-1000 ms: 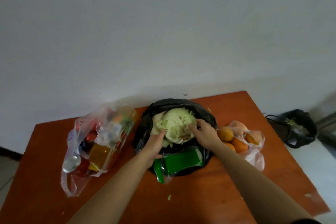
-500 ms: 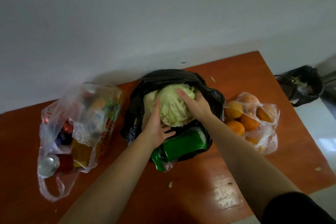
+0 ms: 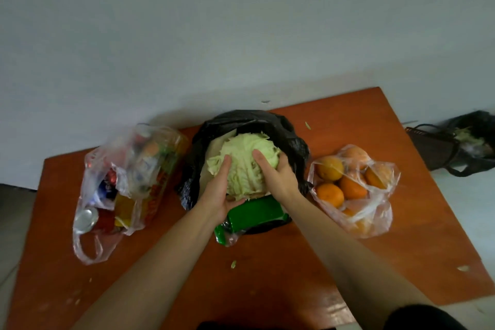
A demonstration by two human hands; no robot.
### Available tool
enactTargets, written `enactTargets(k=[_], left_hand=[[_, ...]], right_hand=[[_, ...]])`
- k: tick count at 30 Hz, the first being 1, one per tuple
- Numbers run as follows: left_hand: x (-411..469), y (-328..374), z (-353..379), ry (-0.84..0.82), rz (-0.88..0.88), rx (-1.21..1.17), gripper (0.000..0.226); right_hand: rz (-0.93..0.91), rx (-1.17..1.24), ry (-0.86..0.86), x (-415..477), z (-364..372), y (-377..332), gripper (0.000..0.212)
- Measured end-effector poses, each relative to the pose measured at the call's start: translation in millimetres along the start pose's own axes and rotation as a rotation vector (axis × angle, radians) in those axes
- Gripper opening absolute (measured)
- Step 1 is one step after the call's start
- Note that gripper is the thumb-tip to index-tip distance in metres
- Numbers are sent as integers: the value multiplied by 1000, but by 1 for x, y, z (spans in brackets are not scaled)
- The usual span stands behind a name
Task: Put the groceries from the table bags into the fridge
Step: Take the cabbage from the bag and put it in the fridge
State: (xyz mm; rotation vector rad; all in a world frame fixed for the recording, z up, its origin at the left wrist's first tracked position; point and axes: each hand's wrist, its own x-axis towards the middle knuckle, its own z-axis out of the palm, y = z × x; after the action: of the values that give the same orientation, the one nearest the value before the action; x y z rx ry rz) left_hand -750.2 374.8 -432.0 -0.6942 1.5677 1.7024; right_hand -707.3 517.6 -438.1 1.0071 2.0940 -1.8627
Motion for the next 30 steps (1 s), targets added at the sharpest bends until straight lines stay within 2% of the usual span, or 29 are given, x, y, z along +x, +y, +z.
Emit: enactTargets(k=[4, 9, 12, 16, 19, 21, 26, 30], left_hand=[[-38, 17, 10, 76, 118, 42, 57], [-87, 47, 21, 47, 320, 61, 51], [-113, 63, 29, -122, 452, 28, 51], [-146, 74, 48, -296, 611, 67, 54], [-169, 65, 72, -461, 622, 80, 66], [-188, 51, 93, -565, 644, 133, 69], [-265, -12, 158, -904, 643, 223, 57], [-348, -84, 207, -1136, 605, 353, 63]], right_hand=[[-86, 40, -12, -21, -10, -26, 115], [-274, 103, 21, -56, -27, -62, 104], [-409, 154, 93, -84, -40, -81, 100], [-546, 211, 287, -132, -61, -91, 85], [-594, 222, 492, -177, -82, -83, 88], [-607, 219, 623, -208, -102, -72, 89], [-617, 251, 932, -311, -164, -26, 87], [-616, 272, 1173, -416, -217, 22, 91]])
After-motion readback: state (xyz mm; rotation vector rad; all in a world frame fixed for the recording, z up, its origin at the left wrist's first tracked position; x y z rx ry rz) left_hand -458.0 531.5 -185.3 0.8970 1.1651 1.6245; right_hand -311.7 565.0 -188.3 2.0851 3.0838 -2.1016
